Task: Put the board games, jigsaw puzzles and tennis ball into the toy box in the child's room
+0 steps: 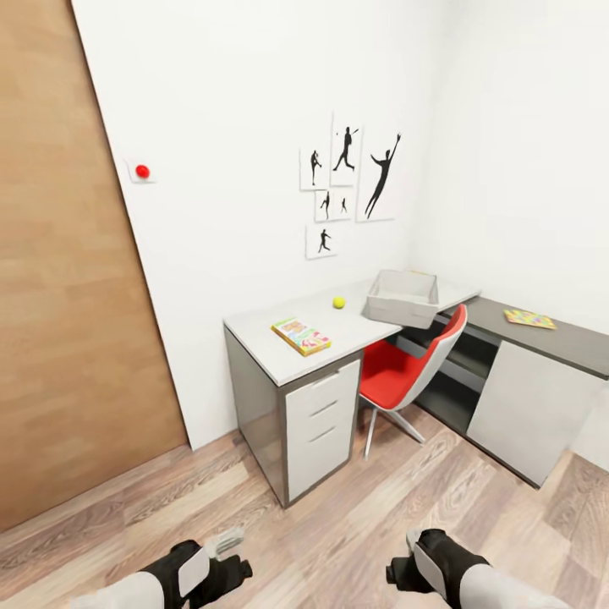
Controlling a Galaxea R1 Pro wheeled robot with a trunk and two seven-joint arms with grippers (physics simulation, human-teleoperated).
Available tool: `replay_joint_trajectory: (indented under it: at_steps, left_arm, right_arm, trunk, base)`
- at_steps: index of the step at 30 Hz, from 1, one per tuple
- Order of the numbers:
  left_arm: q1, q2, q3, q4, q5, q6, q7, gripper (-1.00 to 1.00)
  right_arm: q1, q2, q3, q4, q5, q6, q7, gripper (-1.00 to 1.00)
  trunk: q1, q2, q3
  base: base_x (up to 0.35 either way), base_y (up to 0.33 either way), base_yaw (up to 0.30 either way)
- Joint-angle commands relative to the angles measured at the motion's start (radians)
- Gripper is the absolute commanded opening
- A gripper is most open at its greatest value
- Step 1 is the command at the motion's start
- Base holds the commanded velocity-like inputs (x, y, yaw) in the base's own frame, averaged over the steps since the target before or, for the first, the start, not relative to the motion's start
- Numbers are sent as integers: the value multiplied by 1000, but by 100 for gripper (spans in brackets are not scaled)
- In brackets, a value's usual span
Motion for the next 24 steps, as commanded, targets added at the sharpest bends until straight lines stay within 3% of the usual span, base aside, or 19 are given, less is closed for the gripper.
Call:
replay_joint_trajectory:
  at_steps: [1,2,3,5,6,8,15,24]
  left_arm:
    - [-1,0,3,-1,2,6,0,100]
    - [-24,-2,3,-2,37,10,0,100]
    - [-24,-2,3,-2,37,10,0,100]
    - [-67,-15,2,-7,105,16,-1,100]
    - [-67,-15,2,-7,105,16,-1,100]
    - [-100,-34,1,-18,156,19,0,100]
    - [-135,-67,-4,-69,211,23,0,100]
    - [-140,-100,-12,-134,236,19,-3,100]
  right_arm:
    - [-1,0,-1,-2,-1,6,-2,100]
    - [-24,1,-1,-7,-2,26,-2,100]
    - [-24,1,-1,-7,-2,26,-2,100]
    - [-66,1,-1,-21,-3,67,-1,100]
    - [-66,1,-1,-21,-3,67,-1,100]
    - [-99,2,-2,-40,-4,106,-1,100]
    - [-135,-4,-2,-112,-5,162,-1,100]
    - [-142,-10,-5,-262,-4,229,-1,100]
  trunk:
    - [0,-1,-2]
    - [0,-1,-3]
    - [0,-1,-3]
    - [0,-1,-4]
    - [0,-1,-4]
    - [0,-1,-5]
    - [0,-1,-6]
    - [0,-1,-6]
  base:
    - [0,0,-231]
    - [0,0,-228]
    - [0,0,-228]
    - [0,0,-228]
    - [0,0,-229]
    - [0,0,-238]
    - [0,0,-254]
    - [0,0,-270]
